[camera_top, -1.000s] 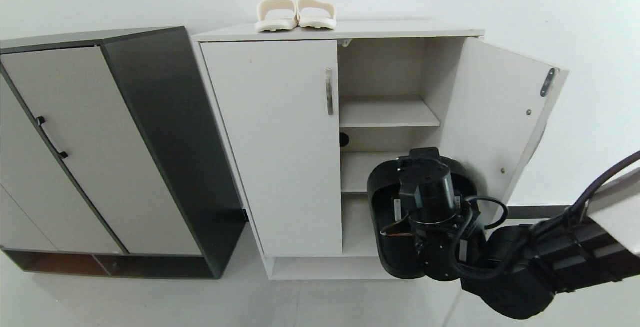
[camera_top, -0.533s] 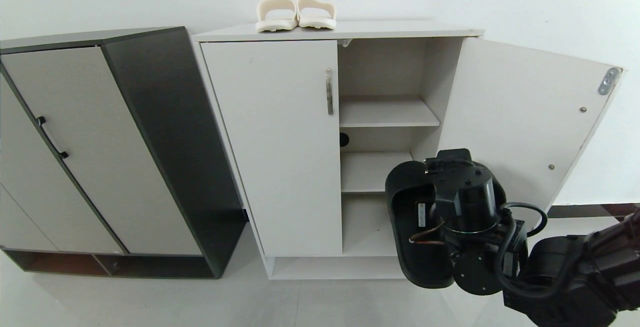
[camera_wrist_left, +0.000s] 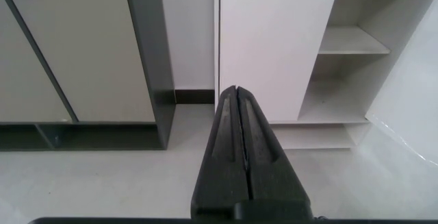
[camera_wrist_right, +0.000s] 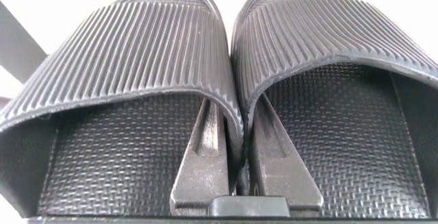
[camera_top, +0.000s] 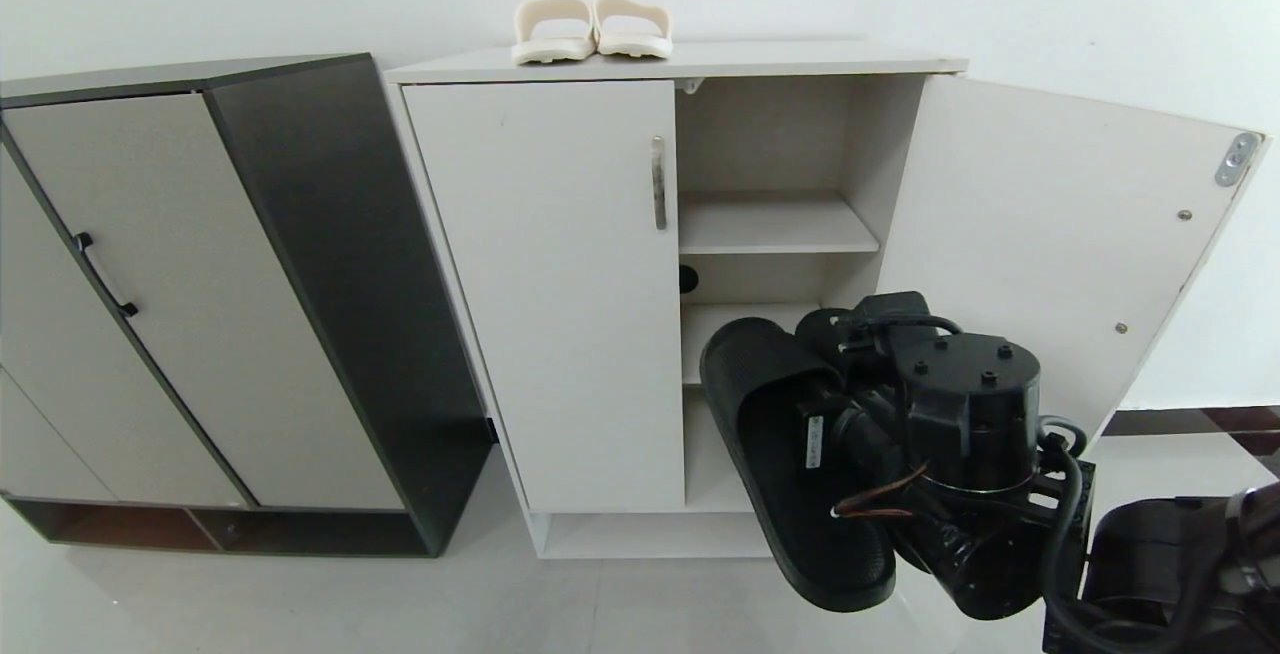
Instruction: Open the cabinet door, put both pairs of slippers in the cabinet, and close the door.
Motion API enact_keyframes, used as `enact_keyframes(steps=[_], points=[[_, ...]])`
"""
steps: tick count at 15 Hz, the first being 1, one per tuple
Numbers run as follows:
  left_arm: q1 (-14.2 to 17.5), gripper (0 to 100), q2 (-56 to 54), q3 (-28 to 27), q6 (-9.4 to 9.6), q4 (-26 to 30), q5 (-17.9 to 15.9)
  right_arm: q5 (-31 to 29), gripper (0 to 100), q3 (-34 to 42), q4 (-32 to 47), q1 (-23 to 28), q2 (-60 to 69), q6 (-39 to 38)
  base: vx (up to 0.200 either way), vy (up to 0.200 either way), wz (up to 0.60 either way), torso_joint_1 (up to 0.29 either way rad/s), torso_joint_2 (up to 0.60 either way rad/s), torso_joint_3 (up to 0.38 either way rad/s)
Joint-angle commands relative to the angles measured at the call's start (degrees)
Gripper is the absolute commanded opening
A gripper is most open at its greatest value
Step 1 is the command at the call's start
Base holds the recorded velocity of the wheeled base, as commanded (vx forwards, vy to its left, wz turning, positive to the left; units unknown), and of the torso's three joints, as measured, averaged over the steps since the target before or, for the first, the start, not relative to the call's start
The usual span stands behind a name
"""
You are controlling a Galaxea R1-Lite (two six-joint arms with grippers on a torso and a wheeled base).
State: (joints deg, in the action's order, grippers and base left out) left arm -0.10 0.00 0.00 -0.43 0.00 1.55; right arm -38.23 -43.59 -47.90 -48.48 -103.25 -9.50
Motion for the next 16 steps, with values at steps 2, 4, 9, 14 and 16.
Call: enact_keyframes(steps=[2,4,9,14,16], points=[[0.01,0,0.09,0.0,-0.01,0.0,0.03,1.32,0,-0.44,-0.62,-0.21,-2.3,-1.49,0.0,0.0,0.0,0.0,0.0,0.0],[0.01,0,0.09,0.0,0.08,0.0,0.03,1.4,0,-0.44,-0.71,-0.21,-2.48,-1.49,0.0,0.0,0.0,0.0,0.0,0.0],[0.01,0,0.09,0.0,0.08,0.0,0.03,1.14,0,-0.26,-0.71,-0.91,-2.74,-1.49,0.0,-0.2,0.0,0.0,0.0,0.003],[0.01,0,0.09,0.0,-1.33,-0.09,0.12,1.4,0,-0.18,-0.71,-0.56,-3.71,-1.75,0.0,-0.12,0.0,0.0,0.0,0.001],[0.01,0,0.09,0.0,-1.24,-0.09,-0.05,1.05,0,-0.18,-1.94,-0.3,-5.2,-2.37,0.0,0.0,0.0,0.0,0.0,0.0]])
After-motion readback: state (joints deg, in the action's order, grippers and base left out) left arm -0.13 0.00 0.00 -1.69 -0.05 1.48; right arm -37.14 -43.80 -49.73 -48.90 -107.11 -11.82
